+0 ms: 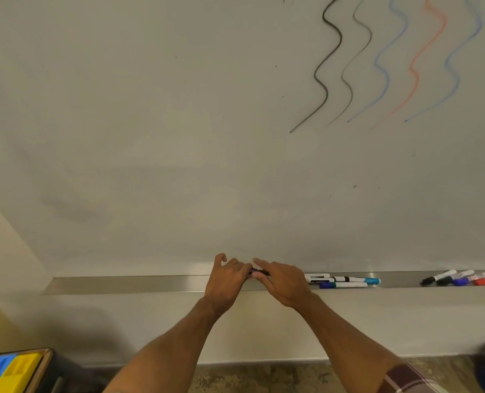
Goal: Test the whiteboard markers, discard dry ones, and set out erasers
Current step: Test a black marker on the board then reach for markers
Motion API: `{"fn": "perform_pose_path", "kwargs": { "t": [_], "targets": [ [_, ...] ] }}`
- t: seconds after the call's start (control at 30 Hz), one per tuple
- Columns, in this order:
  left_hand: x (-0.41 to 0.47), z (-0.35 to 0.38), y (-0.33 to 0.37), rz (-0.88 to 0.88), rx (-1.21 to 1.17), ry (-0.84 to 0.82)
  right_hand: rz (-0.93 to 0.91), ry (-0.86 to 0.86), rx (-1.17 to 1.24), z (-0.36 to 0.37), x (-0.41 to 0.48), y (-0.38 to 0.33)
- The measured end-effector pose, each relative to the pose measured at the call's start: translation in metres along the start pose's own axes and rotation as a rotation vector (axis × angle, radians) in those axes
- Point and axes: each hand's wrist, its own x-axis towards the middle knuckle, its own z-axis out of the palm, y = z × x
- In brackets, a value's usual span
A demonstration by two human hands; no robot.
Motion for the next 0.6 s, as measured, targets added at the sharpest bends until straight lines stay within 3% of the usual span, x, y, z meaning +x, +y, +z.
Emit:
{"fn": "perform_pose_path", "kwargs": {
  "t": [0.13, 0.6],
  "targets": [
    [0.015, -0.01, -0.01, -0.081, 0.033, 0.198, 0.089, 0.082, 0.127, -0.015, 0.009, 0.0],
    [0.164, -0.159, -0.067, 0.031, 0.228, 0.621, -0.234, 0.721, 0.245, -0.175, 0.099, -0.027]
  ]
}}
